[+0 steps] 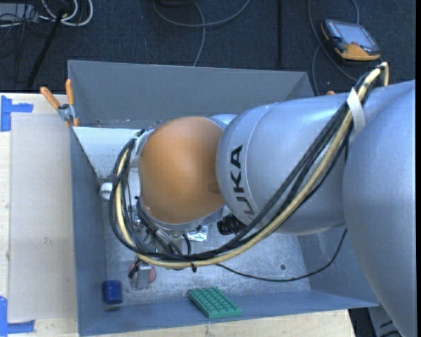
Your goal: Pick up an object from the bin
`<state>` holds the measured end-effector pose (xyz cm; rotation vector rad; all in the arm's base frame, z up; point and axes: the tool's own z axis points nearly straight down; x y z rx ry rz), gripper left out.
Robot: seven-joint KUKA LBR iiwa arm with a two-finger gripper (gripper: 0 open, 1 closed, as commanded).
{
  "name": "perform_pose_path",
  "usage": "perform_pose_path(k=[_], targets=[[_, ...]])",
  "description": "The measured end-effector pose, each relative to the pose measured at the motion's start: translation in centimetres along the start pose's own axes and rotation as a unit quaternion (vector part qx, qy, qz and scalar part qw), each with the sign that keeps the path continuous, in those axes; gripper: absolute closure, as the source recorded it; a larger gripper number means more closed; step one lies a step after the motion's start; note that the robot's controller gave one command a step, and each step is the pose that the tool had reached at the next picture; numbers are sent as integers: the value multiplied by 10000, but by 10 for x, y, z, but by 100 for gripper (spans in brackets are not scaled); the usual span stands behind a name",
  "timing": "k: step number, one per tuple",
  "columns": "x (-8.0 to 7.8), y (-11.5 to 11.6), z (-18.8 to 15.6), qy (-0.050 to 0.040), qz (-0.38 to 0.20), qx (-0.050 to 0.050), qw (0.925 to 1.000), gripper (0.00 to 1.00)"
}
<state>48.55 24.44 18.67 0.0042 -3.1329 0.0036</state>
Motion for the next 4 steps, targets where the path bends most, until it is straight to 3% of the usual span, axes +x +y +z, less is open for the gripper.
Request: perform_pose_path(k=[1, 2, 3, 4], targets=[[-17, -60, 121, -3, -1094, 11, 9940, 0], [-42, -30, 117, -57, -1434, -9, 9896, 0], [-41, -31, 117, -43, -1412, -10, 9900, 100], [-37, -29, -73, -90, -1937, -11, 9810, 100]])
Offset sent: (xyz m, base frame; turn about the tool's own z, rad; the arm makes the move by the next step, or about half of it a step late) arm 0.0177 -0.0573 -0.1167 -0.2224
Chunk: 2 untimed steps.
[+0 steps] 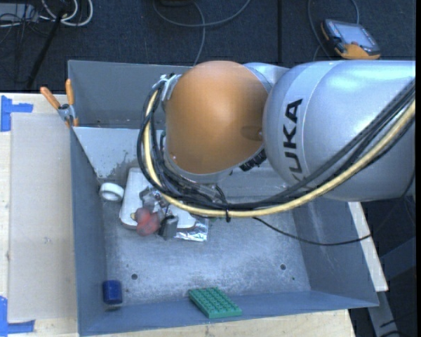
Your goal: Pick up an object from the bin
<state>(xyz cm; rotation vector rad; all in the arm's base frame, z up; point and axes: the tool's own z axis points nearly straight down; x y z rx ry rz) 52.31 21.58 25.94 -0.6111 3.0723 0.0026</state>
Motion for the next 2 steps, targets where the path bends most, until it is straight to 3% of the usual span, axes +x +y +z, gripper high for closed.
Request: perform_pose_path(k=[1, 2], targets=[[18, 6, -39, 23, -1363, -6, 9907, 100], [2, -41, -36, 34, -3021, -9, 9533, 100]])
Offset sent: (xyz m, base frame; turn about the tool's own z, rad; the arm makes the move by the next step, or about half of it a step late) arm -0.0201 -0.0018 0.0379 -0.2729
